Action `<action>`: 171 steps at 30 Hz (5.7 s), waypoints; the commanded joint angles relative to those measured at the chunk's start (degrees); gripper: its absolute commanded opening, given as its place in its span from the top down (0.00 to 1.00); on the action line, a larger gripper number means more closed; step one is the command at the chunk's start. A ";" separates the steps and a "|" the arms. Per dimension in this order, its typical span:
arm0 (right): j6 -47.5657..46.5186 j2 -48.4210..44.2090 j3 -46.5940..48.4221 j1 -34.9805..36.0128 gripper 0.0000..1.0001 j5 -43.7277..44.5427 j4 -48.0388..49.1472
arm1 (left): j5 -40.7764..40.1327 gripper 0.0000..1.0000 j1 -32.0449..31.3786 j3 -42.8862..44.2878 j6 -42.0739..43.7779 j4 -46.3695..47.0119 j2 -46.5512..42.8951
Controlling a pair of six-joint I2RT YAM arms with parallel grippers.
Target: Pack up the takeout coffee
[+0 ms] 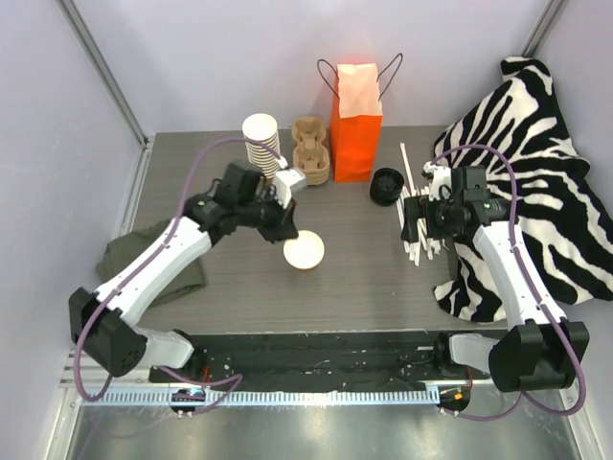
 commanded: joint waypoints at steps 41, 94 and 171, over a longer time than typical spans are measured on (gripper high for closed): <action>-0.09 -0.61 1.66 -0.13 0.00 -1.08 0.87 | -4.28 0.50 -4.53 -10.16 -8.52 28.44 18.85; 16.43 50.27 39.01 -0.74 0.55 9.12 15.64 | -11.58 0.00 1.71 1.71 -6.86 7.52 3.11; 7.56 4.92 5.00 16.39 0.99 -38.17 -2.47 | -12.10 0.08 -30.81 -7.70 60.81 16.14 -4.45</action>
